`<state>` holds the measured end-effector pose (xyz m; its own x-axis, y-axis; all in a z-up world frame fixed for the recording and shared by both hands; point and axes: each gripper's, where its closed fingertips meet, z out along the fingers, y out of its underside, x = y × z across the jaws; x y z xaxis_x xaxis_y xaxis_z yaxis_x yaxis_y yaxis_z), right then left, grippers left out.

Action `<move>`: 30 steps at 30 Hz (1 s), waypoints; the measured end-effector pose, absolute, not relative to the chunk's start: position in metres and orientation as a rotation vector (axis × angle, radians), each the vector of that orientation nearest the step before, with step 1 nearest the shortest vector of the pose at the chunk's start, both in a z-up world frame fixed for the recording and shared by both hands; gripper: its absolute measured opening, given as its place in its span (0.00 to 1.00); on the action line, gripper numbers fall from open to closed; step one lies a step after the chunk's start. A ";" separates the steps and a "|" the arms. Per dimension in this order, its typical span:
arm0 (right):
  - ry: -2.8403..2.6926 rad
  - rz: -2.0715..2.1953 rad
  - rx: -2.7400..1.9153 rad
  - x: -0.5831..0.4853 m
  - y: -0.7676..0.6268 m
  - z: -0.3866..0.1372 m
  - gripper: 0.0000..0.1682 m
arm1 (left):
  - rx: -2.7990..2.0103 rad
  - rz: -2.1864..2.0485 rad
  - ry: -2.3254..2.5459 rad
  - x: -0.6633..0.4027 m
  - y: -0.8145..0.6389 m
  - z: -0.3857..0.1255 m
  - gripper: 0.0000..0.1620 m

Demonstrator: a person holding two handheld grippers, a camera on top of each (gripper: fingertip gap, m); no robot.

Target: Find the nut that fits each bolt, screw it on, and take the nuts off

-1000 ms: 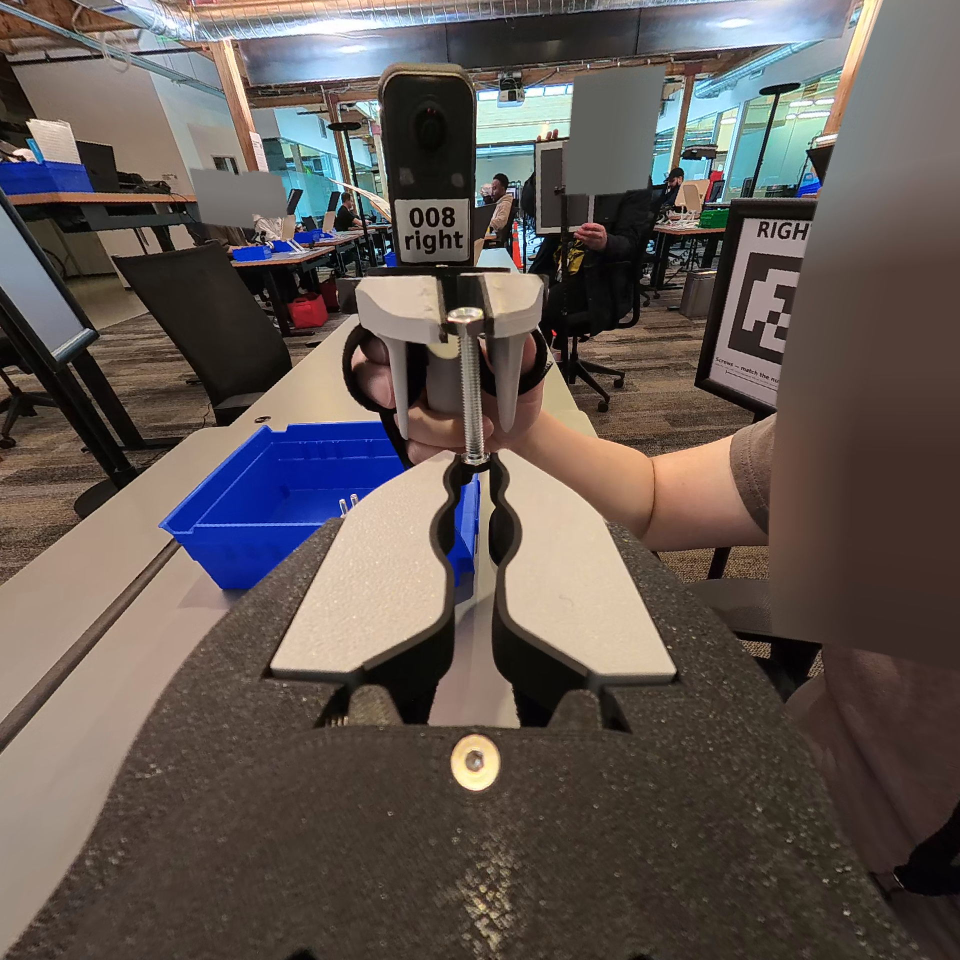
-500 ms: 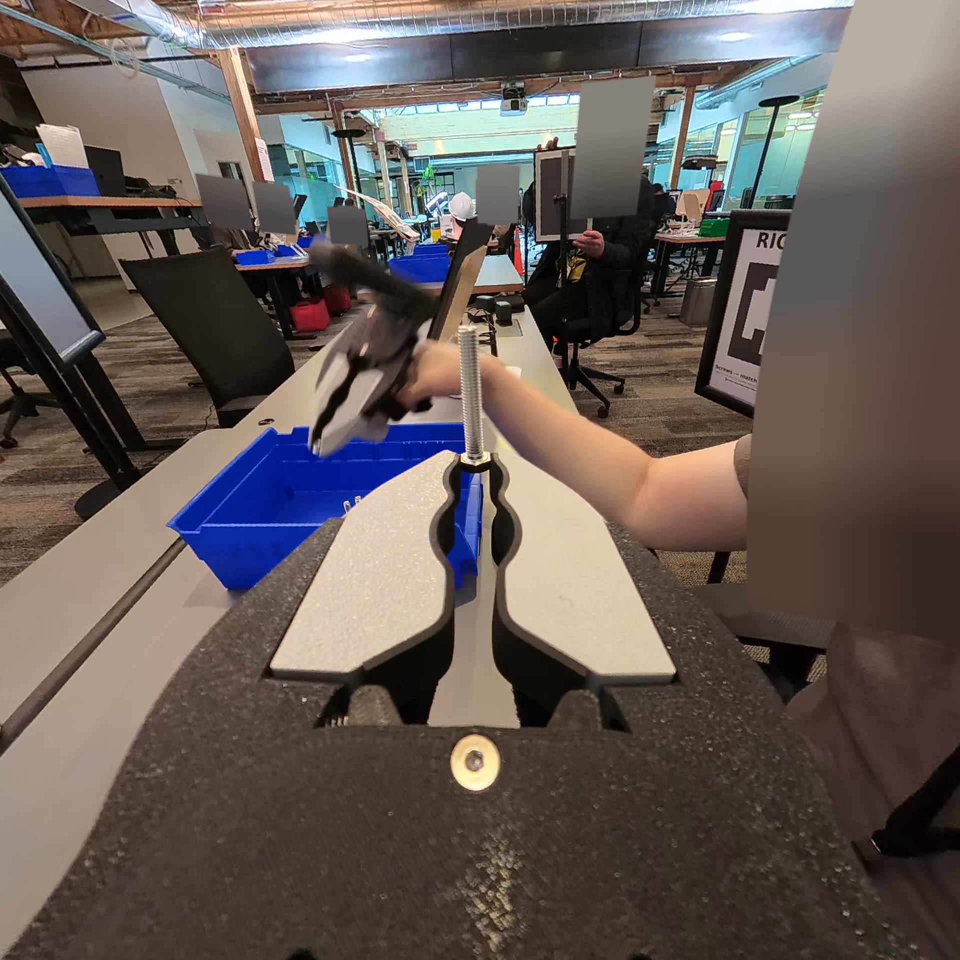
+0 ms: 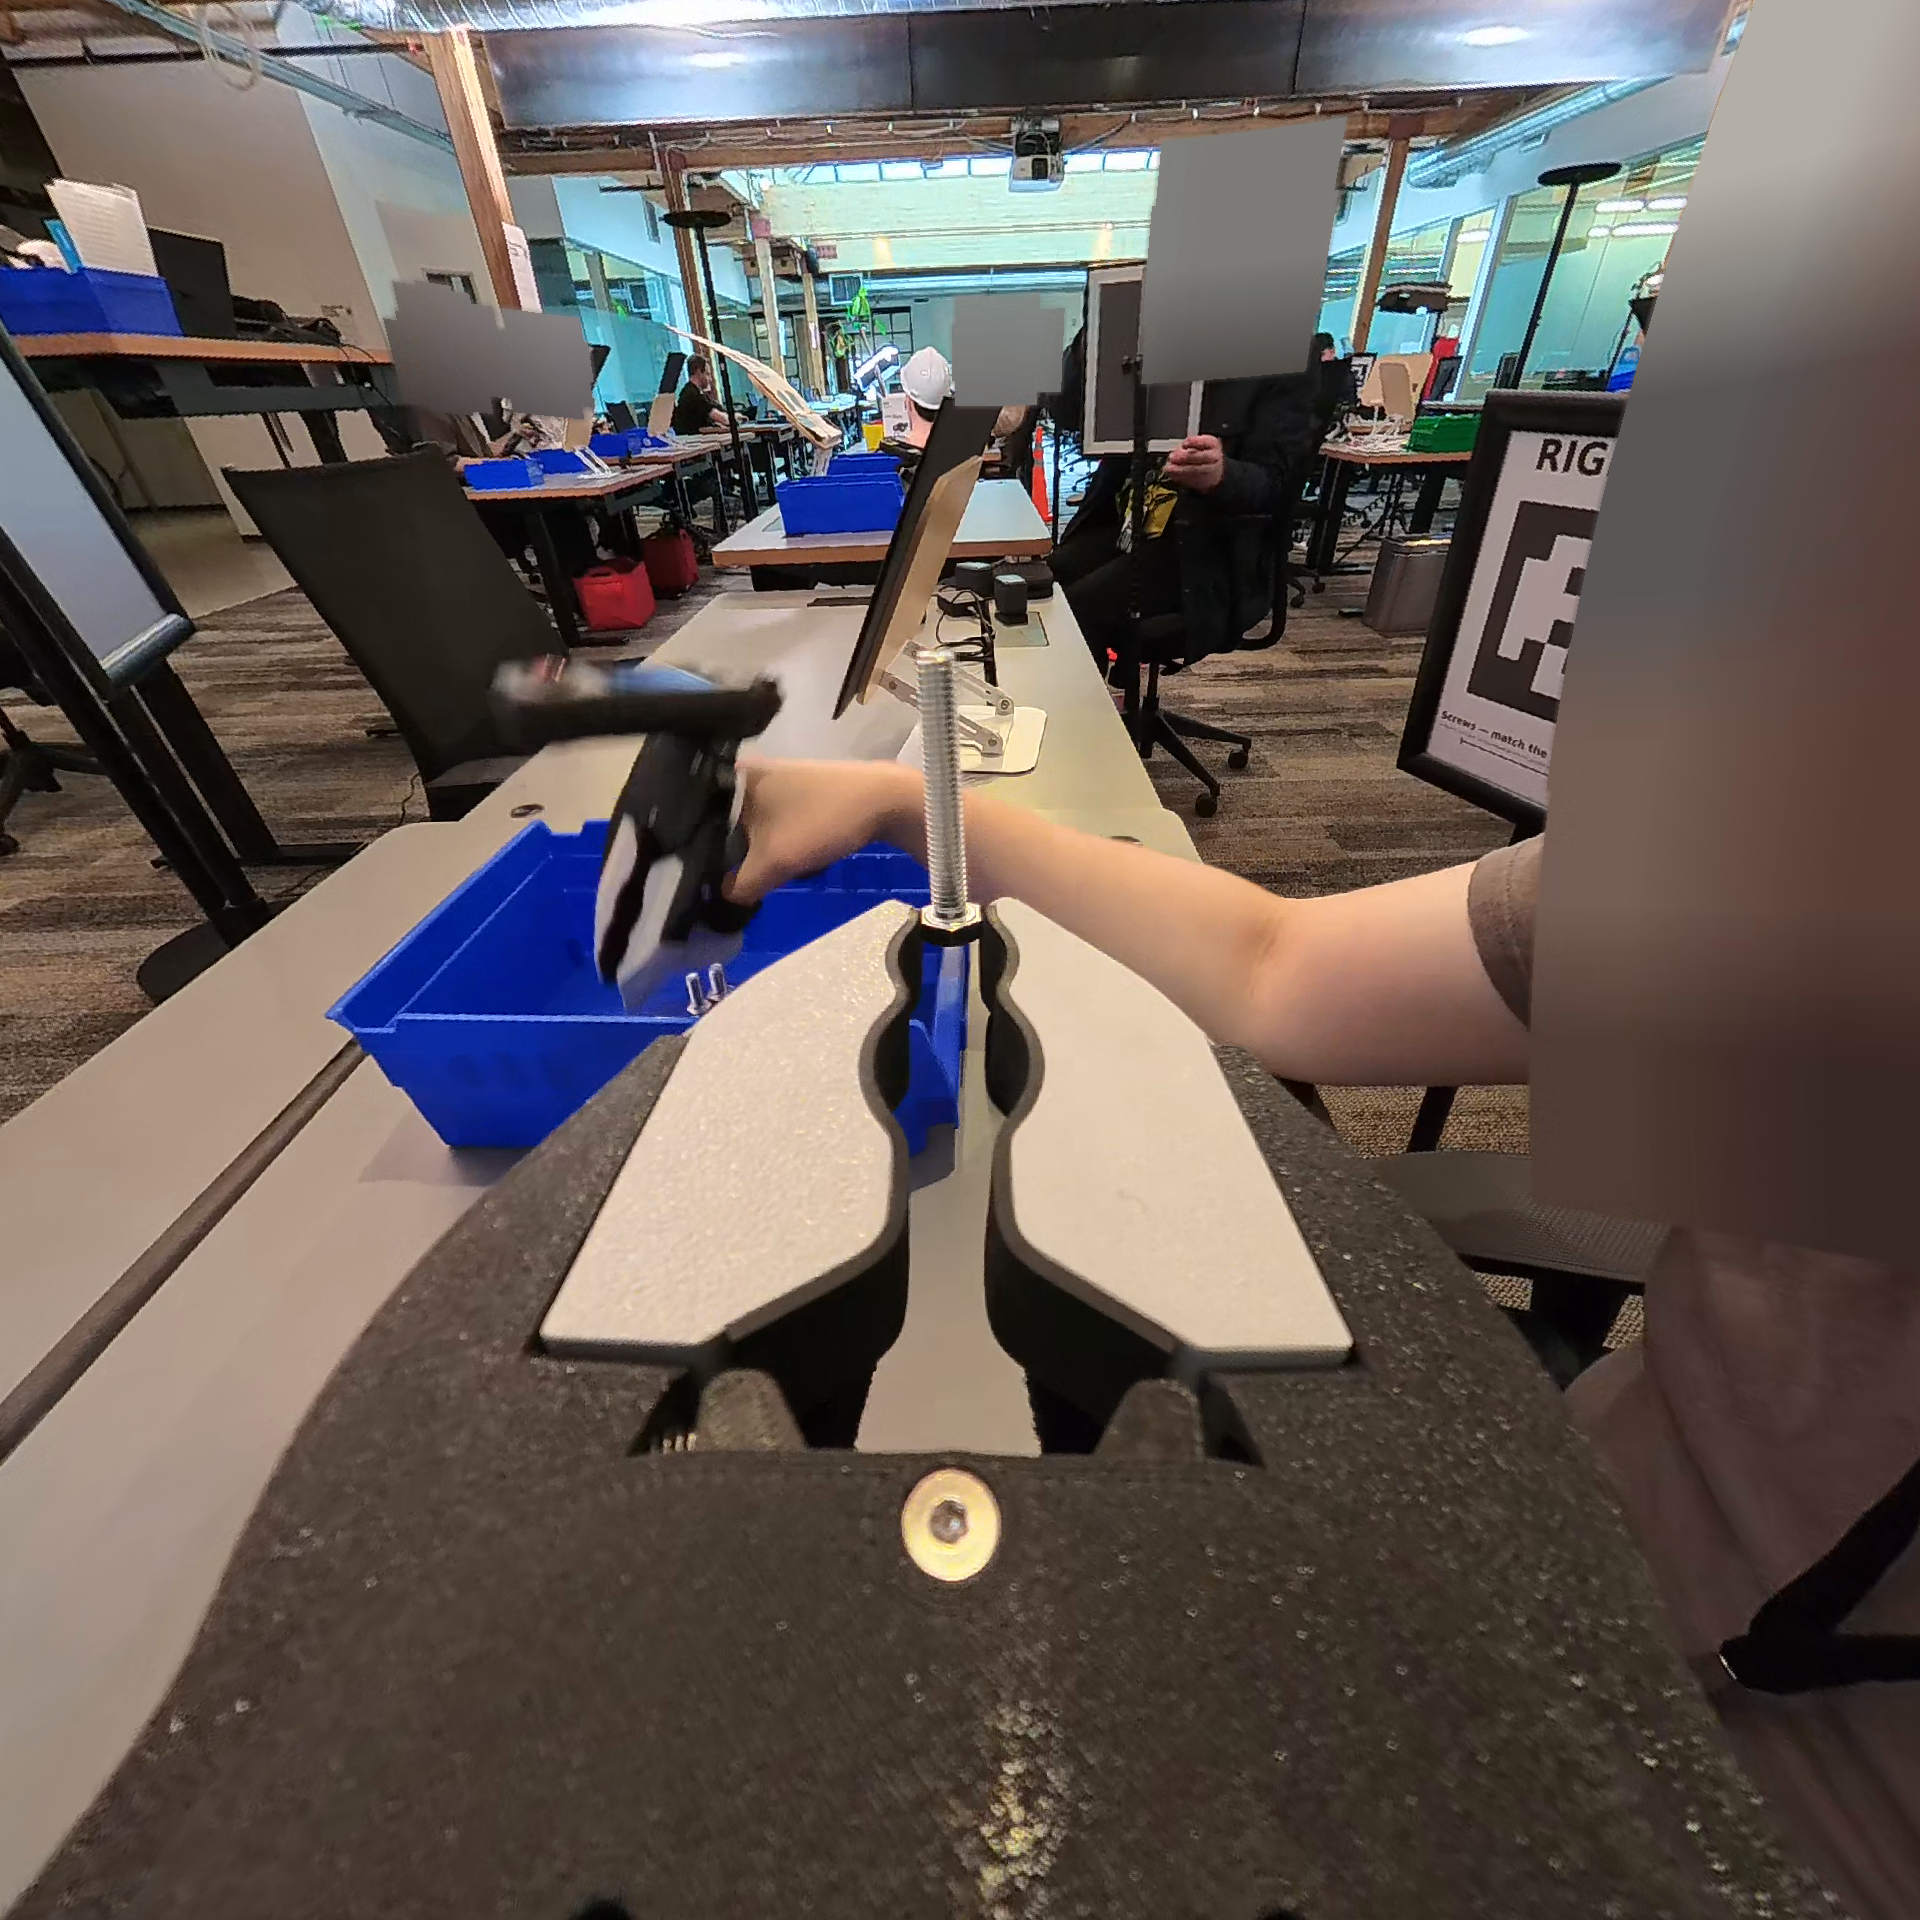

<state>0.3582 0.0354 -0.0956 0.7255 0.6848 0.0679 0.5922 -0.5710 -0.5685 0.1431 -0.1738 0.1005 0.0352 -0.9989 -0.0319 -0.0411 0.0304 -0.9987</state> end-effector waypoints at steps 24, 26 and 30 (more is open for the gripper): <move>-1.210 1.278 -1.207 0.111 -0.153 0.130 0.08 | -1.264 -1.163 1.154 0.138 -0.158 0.101 0.06; -1.210 1.268 -1.203 0.111 -0.152 0.130 0.04 | -1.266 -1.162 1.152 0.138 -0.157 0.100 0.06; -1.218 1.275 -1.200 0.110 -0.154 0.129 0.04 | -1.264 -1.164 1.158 0.139 -0.159 0.100 0.06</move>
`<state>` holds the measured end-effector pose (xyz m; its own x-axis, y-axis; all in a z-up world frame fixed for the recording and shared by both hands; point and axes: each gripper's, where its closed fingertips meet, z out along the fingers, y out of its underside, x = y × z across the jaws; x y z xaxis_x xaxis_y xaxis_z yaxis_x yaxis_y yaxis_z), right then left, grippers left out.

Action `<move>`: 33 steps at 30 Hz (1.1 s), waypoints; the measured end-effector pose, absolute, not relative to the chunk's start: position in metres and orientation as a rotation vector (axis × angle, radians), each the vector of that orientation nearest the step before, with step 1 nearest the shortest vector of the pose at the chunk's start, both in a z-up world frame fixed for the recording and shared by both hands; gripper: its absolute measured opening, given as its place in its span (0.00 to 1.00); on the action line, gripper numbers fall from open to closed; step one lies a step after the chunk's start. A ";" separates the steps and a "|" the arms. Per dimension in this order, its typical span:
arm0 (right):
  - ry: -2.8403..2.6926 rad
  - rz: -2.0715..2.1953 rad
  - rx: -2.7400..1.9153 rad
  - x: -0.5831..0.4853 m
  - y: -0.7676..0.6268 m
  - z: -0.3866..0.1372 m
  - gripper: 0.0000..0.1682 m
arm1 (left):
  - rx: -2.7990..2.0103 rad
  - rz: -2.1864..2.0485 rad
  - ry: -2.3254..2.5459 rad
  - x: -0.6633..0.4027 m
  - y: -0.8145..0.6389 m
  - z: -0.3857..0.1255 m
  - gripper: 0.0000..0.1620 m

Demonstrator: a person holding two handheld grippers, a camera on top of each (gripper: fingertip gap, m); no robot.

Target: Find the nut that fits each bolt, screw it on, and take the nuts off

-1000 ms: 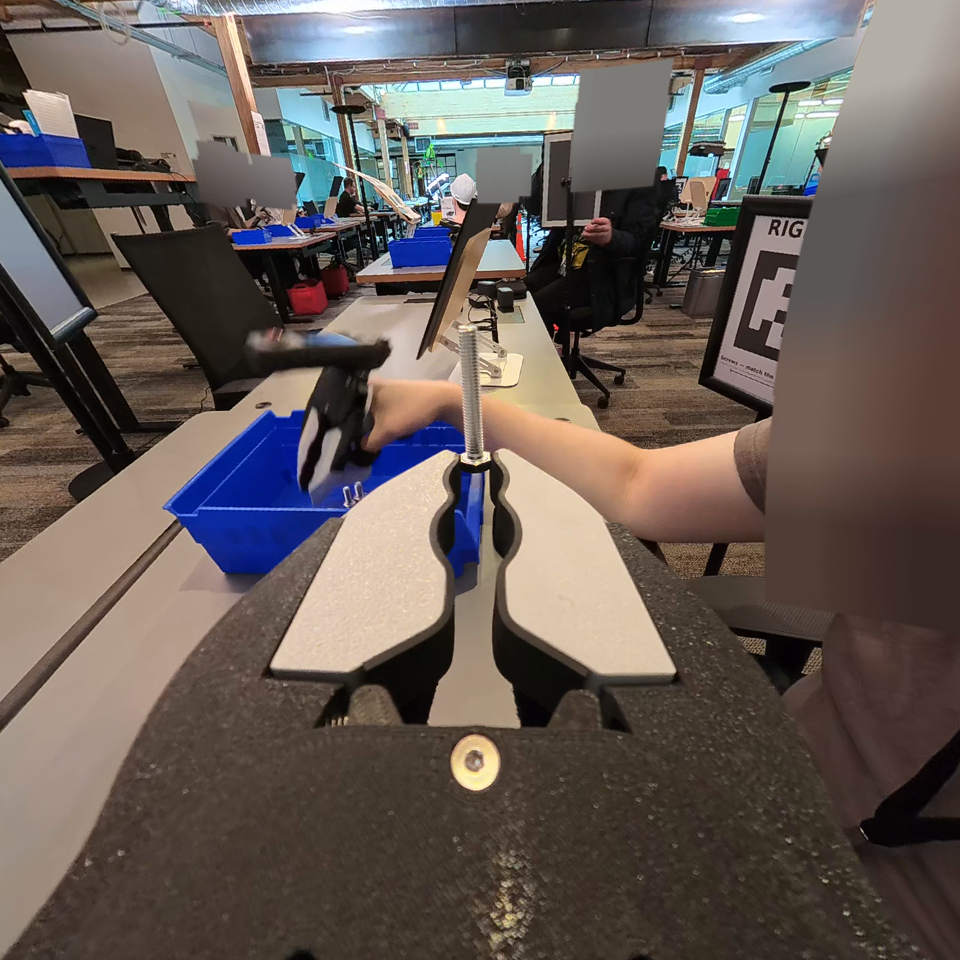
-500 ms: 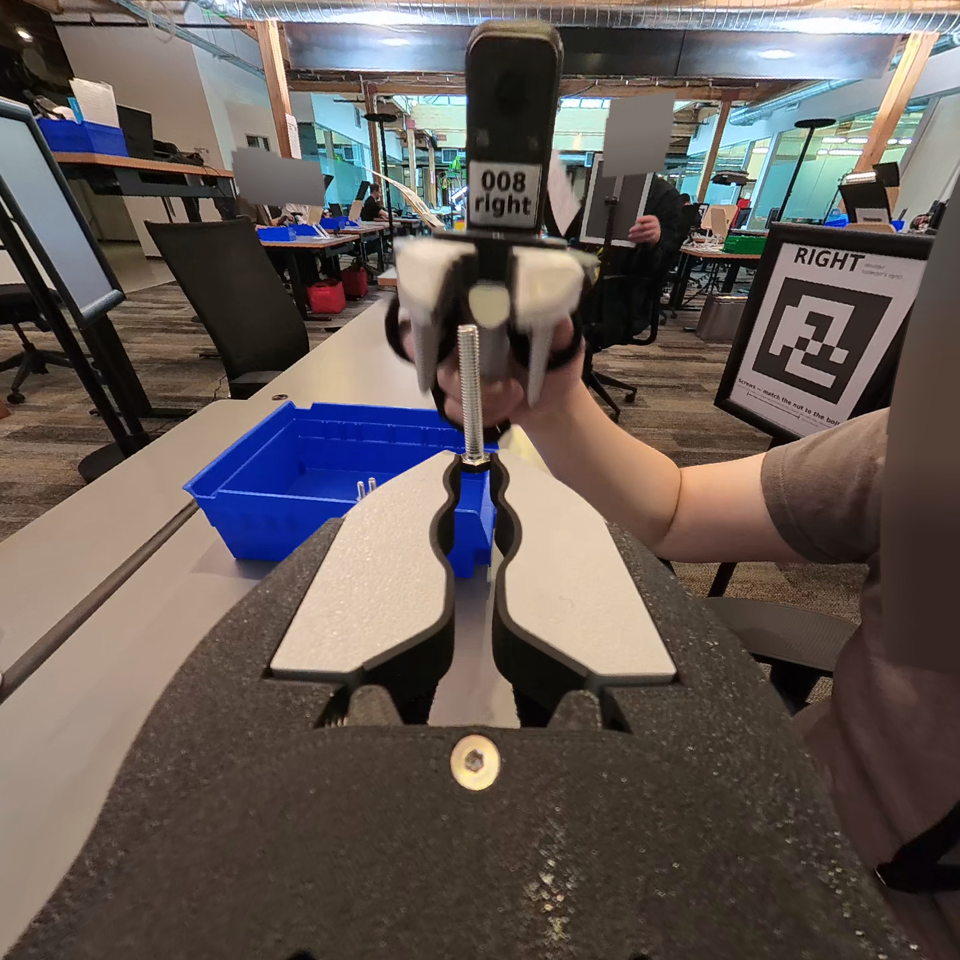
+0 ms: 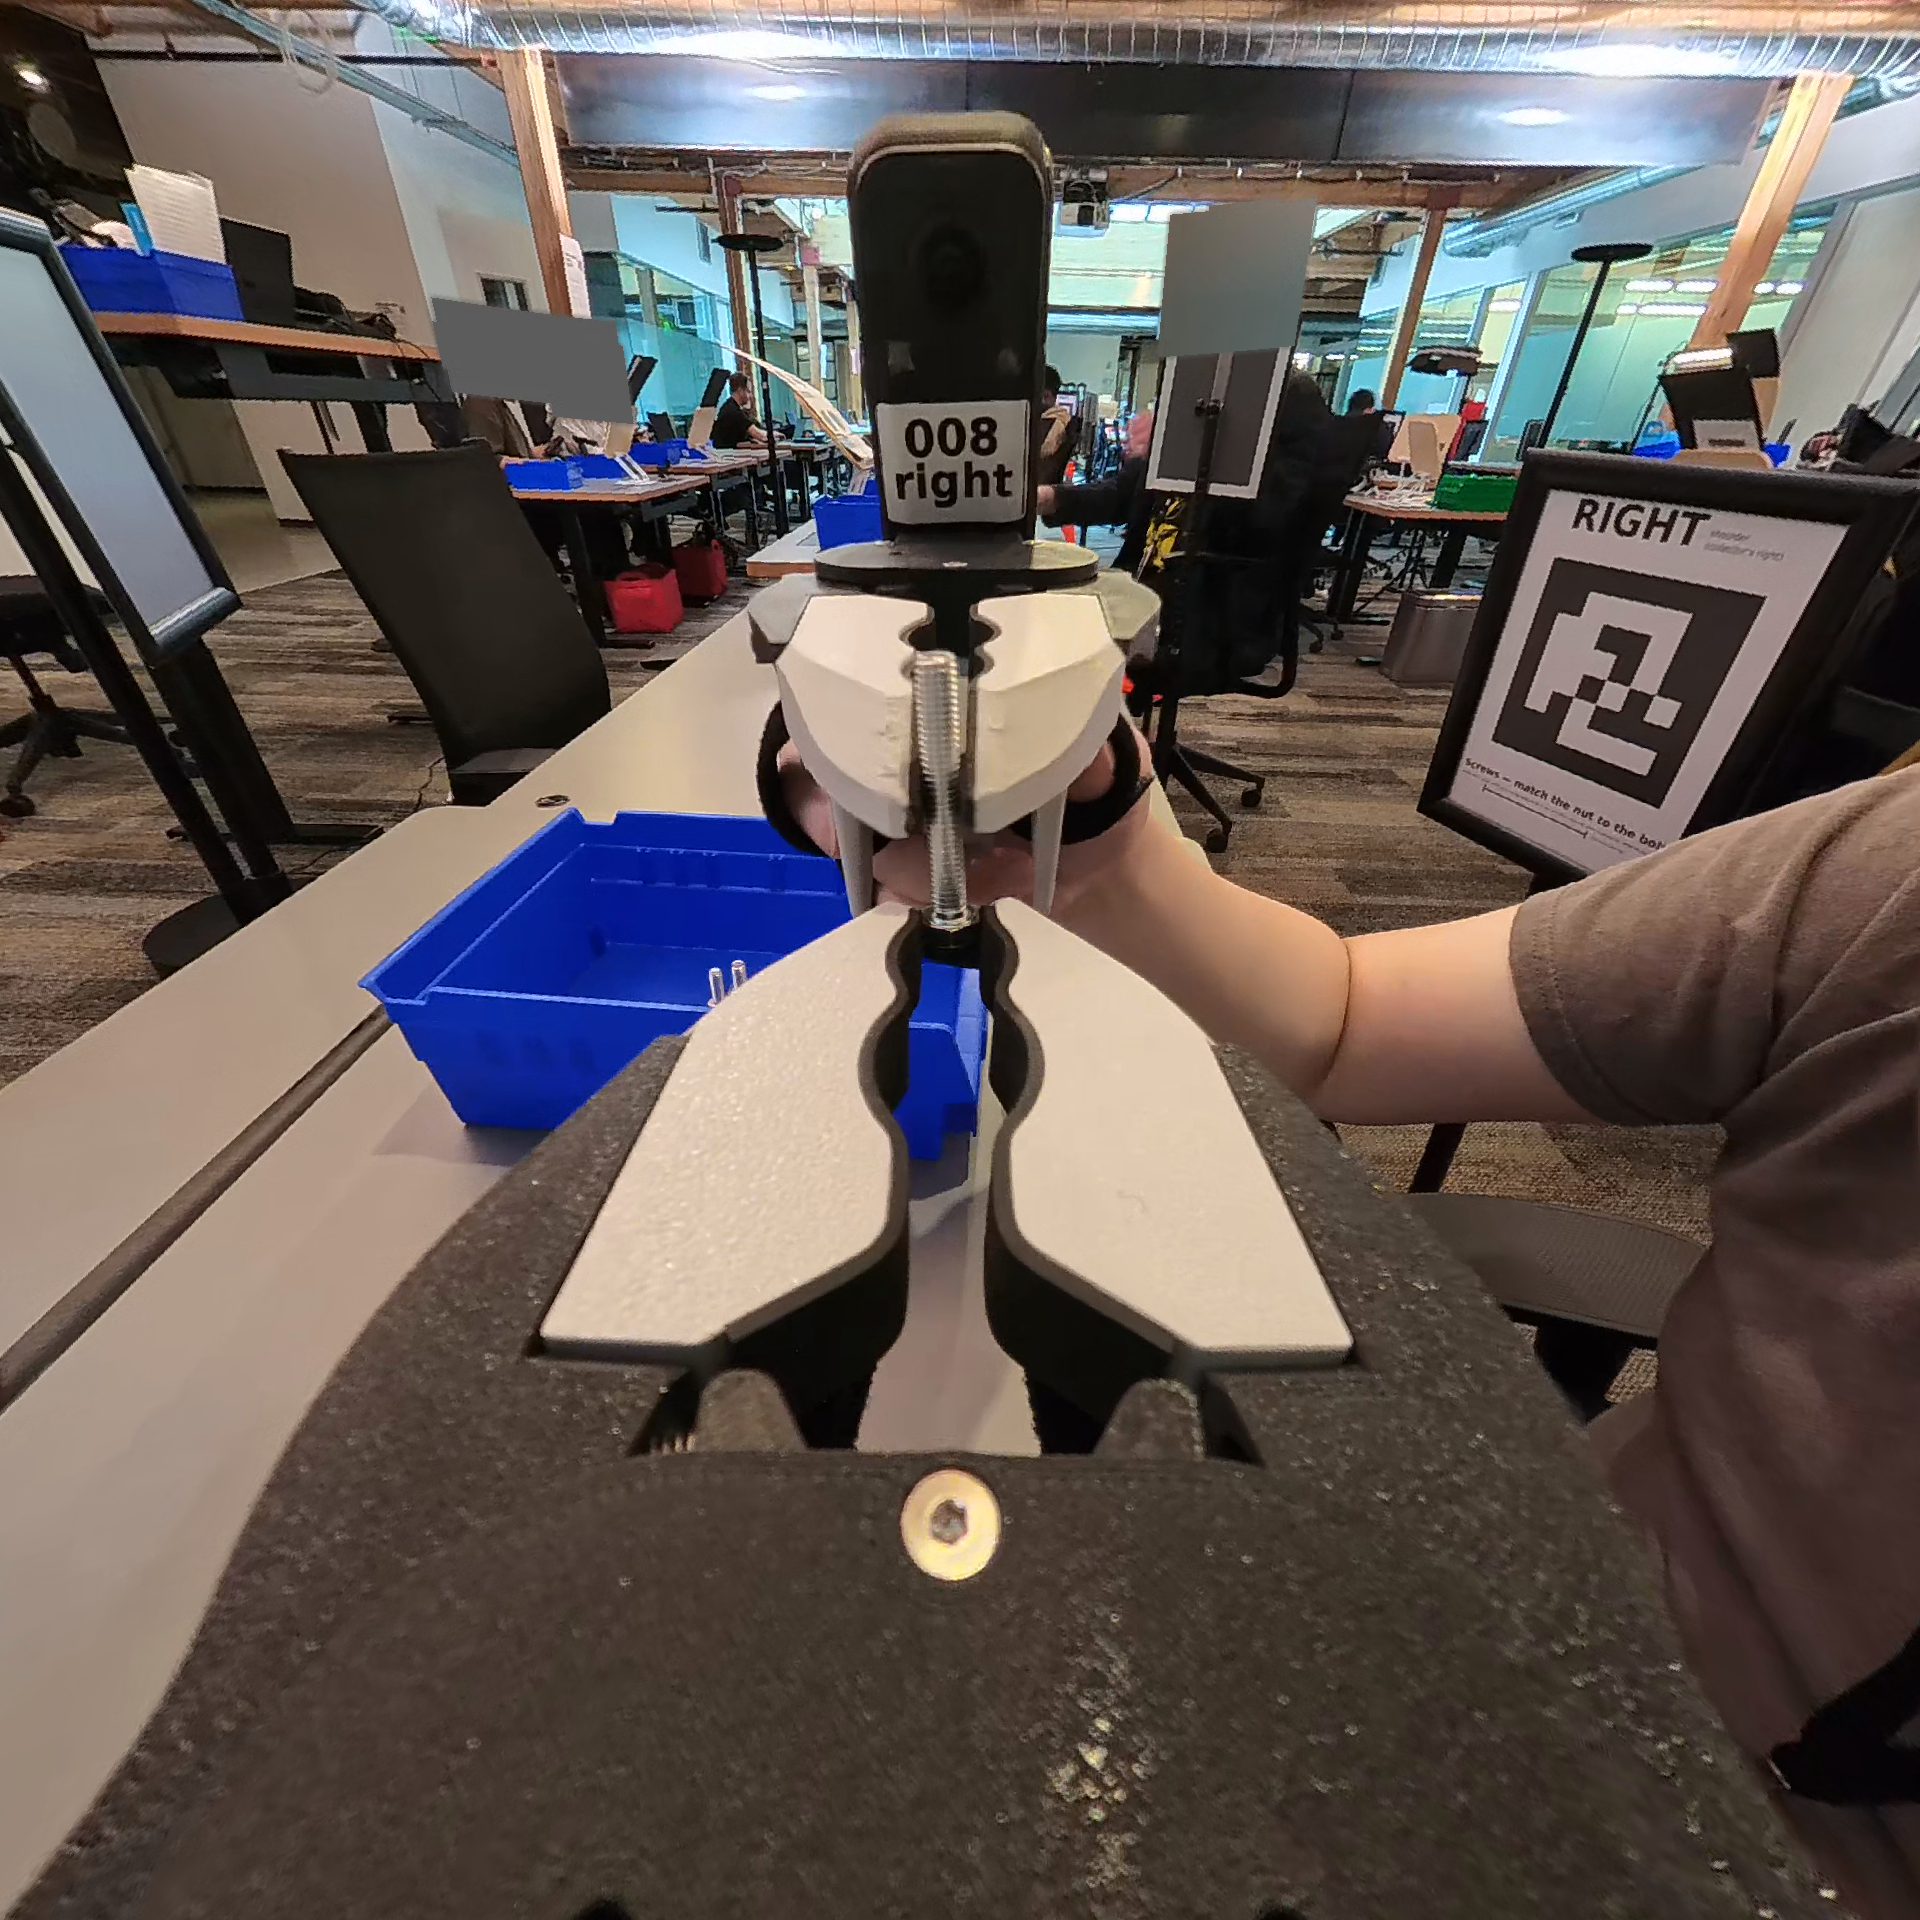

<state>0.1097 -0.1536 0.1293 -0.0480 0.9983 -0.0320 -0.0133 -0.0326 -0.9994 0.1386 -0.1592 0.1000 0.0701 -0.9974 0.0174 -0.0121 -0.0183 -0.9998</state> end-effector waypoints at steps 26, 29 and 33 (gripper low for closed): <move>-0.847 0.302 -3.009 0.398 -0.054 -0.136 0.12 | -1.396 -1.090 1.116 0.118 -0.147 0.110 0.16; -0.837 0.270 -2.963 0.402 -0.051 -0.126 0.15 | -1.404 -1.071 1.113 0.113 -0.145 0.112 0.16; -0.703 0.188 -2.696 0.415 -0.033 -0.068 0.15 | -1.464 -0.896 1.093 0.086 -0.132 0.120 0.19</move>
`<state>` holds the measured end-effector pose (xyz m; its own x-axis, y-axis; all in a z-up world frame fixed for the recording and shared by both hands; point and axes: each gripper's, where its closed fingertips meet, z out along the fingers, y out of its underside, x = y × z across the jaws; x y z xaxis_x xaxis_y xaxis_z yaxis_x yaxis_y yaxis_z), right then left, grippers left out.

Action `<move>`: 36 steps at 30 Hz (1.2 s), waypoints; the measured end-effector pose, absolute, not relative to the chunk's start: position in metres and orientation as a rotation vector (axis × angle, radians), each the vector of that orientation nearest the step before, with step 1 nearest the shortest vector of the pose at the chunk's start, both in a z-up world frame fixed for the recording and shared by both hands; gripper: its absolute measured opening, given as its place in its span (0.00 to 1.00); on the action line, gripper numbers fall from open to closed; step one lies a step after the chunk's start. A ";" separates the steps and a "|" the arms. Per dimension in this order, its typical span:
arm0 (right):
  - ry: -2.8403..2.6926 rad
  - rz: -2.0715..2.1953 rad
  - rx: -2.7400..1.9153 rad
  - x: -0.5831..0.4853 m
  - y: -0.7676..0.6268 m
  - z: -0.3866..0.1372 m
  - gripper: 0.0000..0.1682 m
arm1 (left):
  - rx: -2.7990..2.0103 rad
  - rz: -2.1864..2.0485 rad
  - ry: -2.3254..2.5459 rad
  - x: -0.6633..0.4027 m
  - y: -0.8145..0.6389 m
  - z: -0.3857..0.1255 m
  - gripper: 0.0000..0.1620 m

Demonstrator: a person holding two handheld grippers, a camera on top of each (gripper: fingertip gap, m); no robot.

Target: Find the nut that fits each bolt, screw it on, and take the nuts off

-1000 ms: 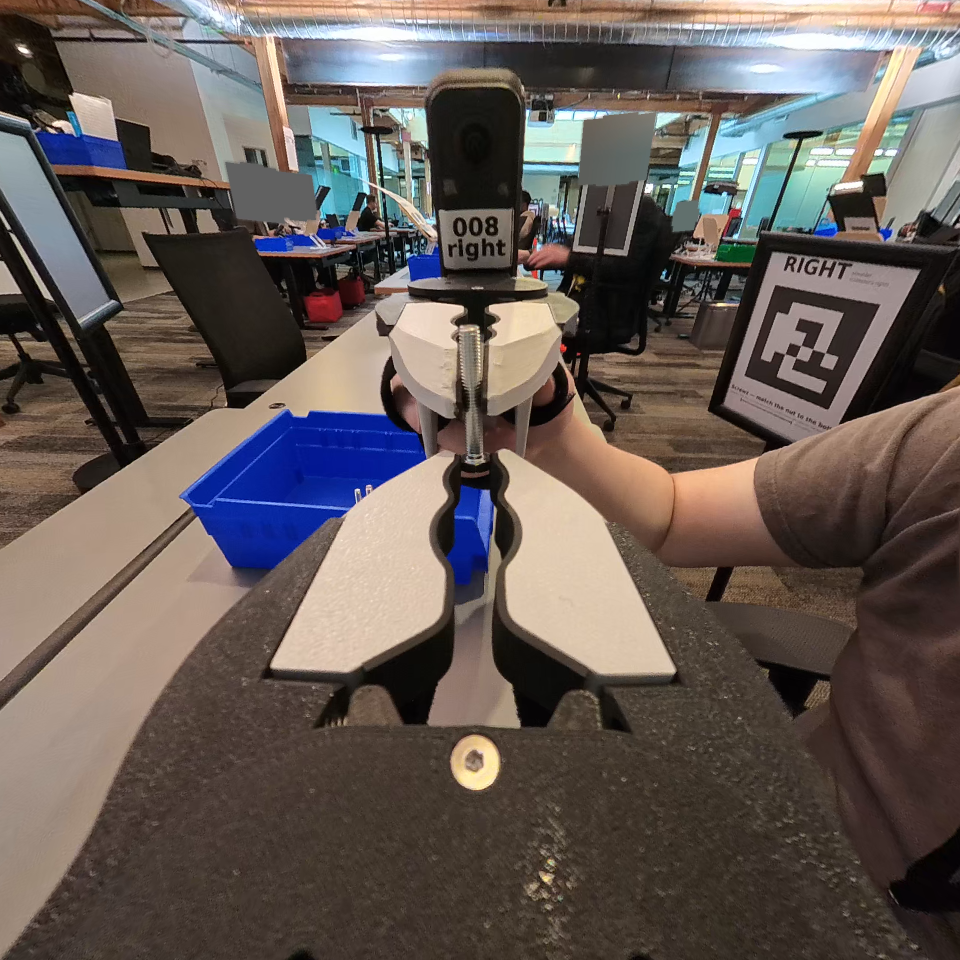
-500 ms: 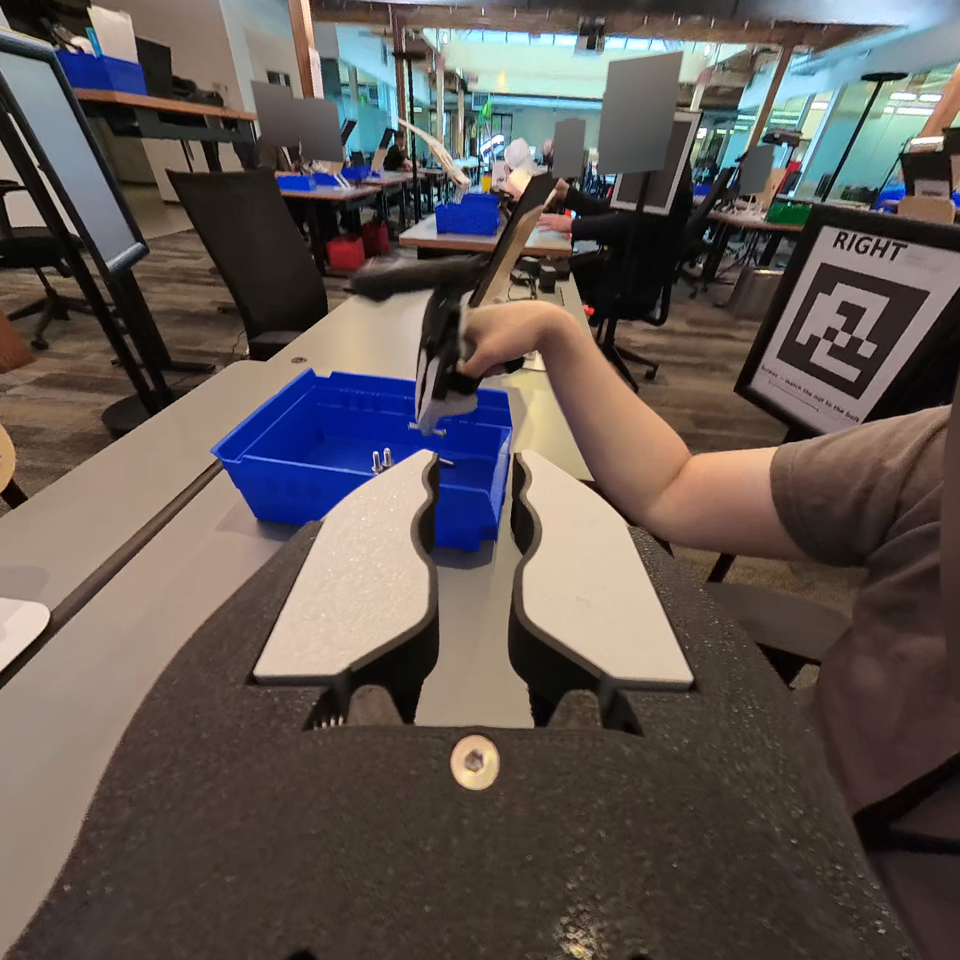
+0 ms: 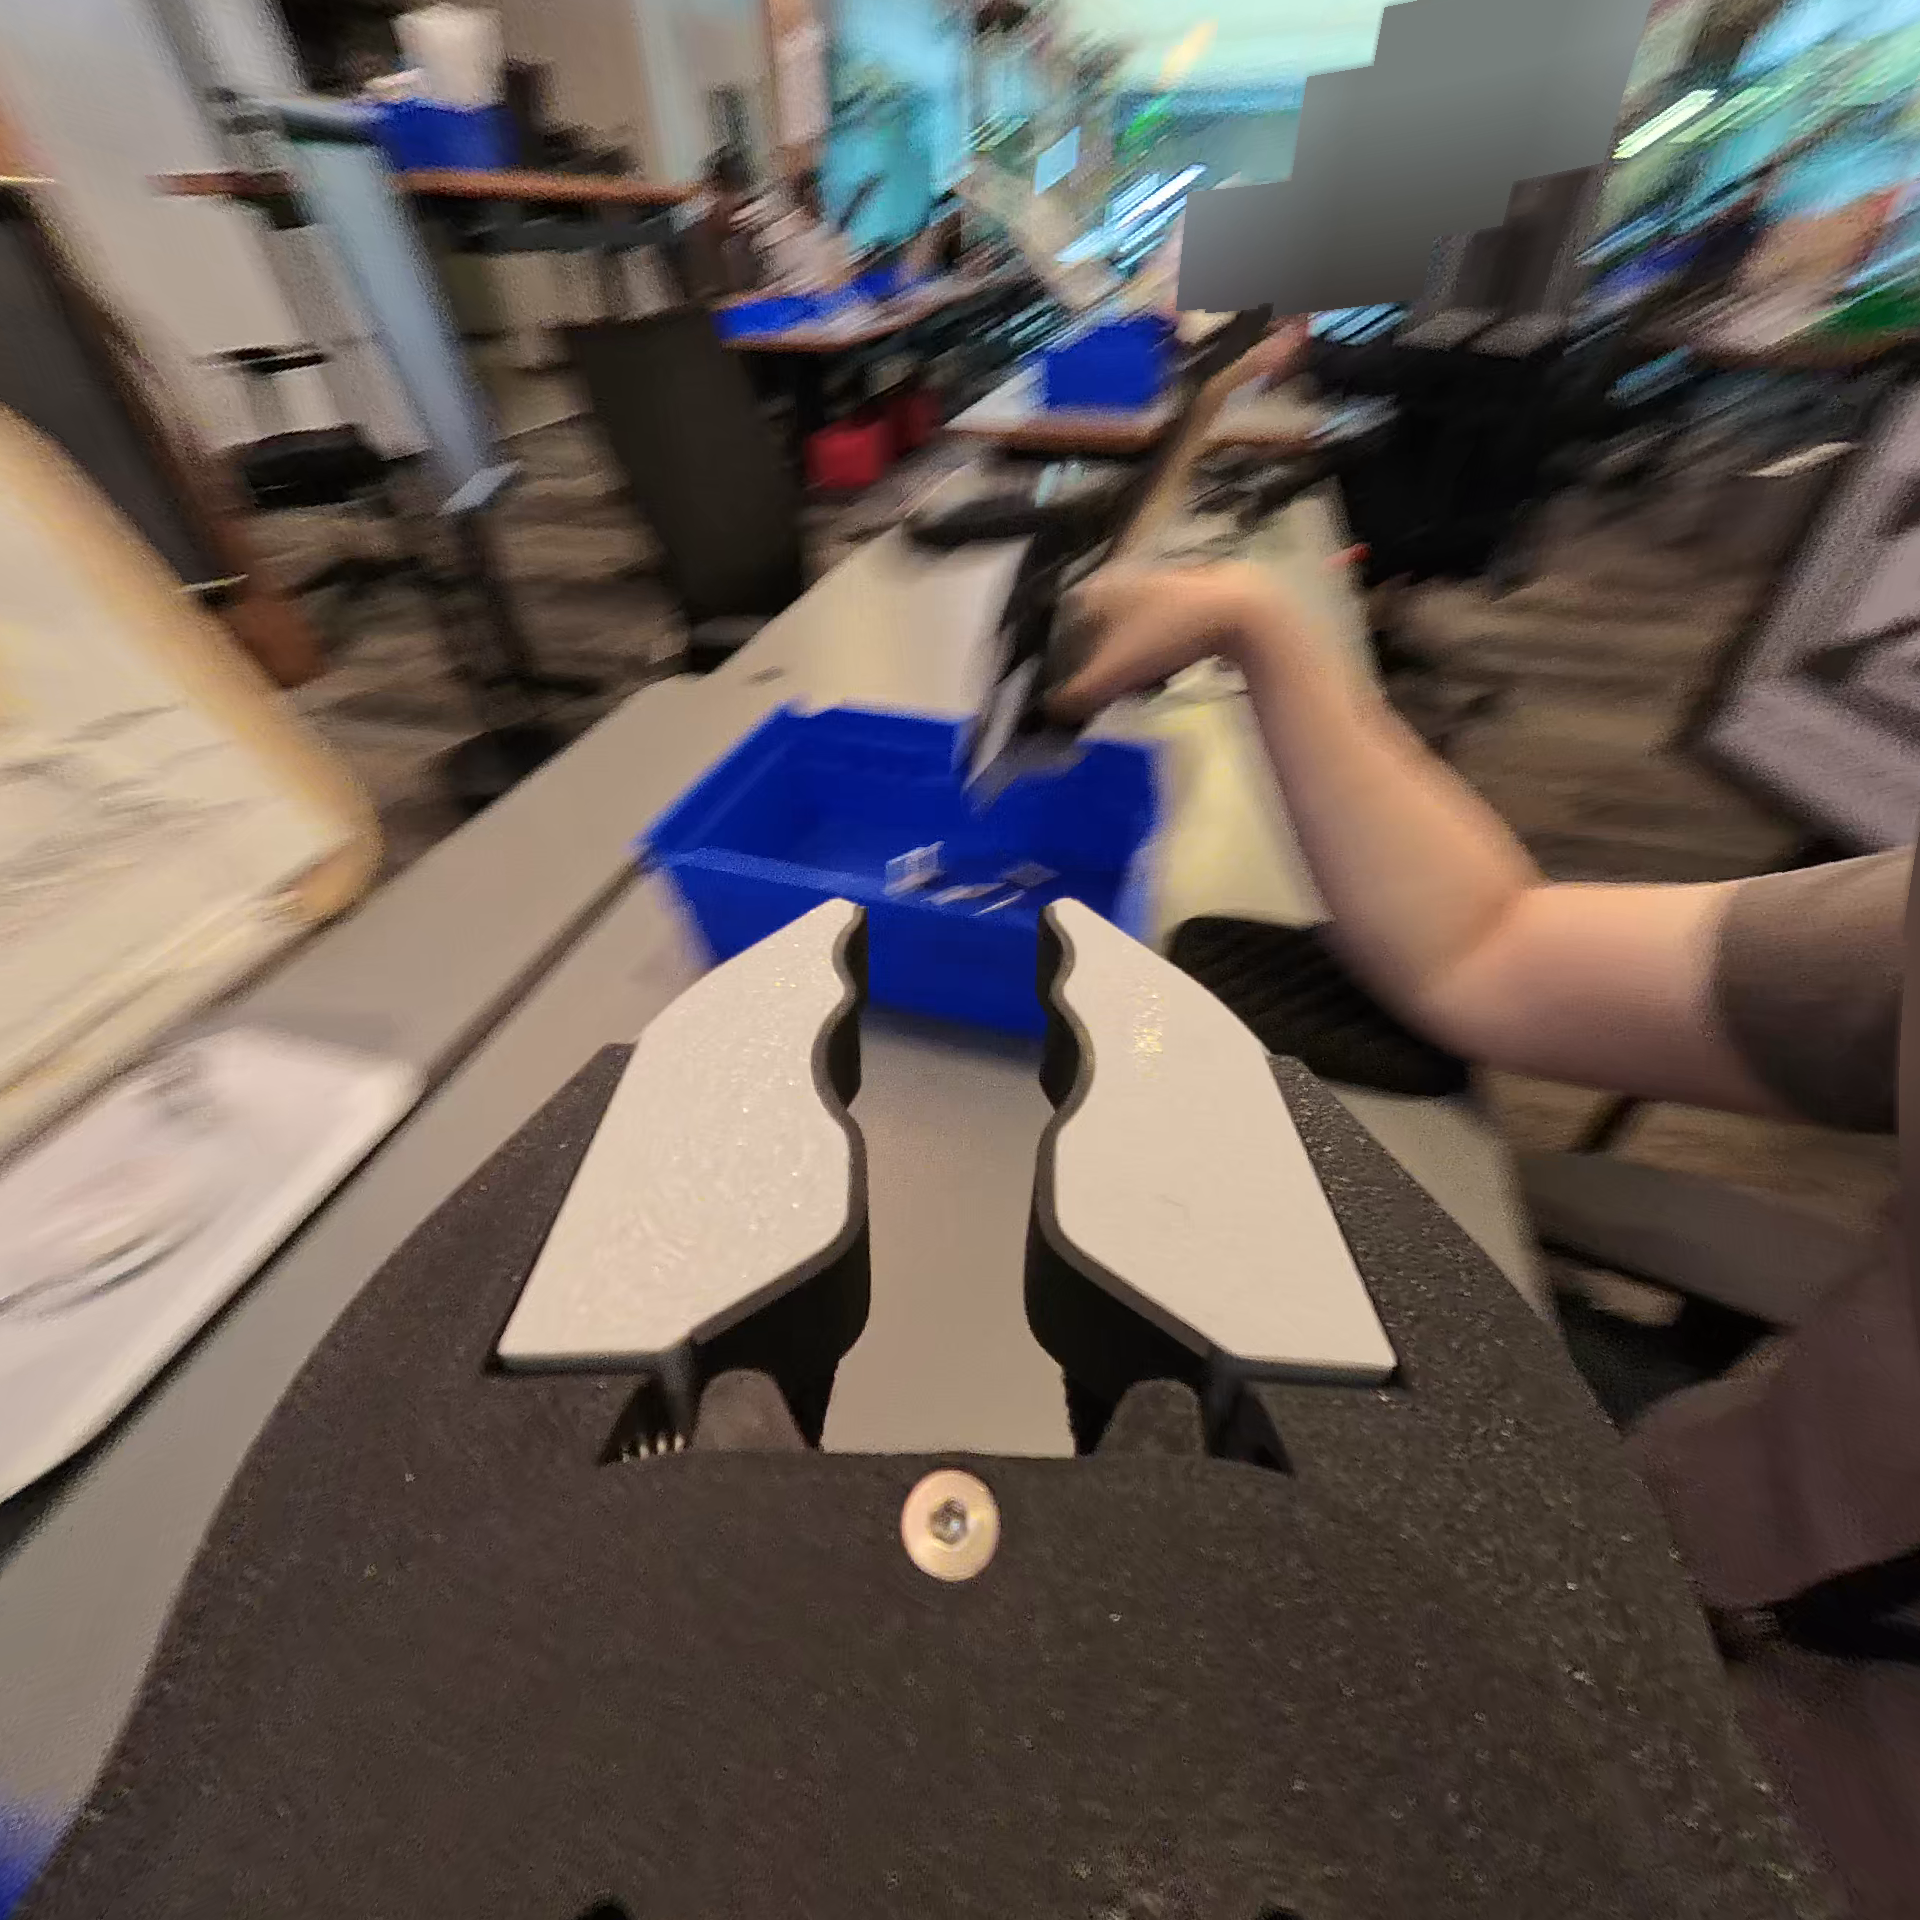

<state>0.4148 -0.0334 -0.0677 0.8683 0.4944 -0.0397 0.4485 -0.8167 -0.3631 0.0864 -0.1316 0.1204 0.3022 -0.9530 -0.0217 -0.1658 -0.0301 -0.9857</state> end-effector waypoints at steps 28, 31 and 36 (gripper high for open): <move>-0.157 0.199 -2.763 0.495 -0.006 -0.110 0.04 | -2.452 -0.167 0.286 -0.283 -0.094 -0.024 0.38; -0.169 0.171 -2.769 0.496 -0.005 -0.110 0.04 | -2.437 -0.199 0.261 -0.282 -0.095 -0.029 0.37; -0.180 0.077 -2.785 0.496 -0.006 -0.111 0.04 | -2.532 -0.284 0.281 -0.272 -0.100 -0.065 0.33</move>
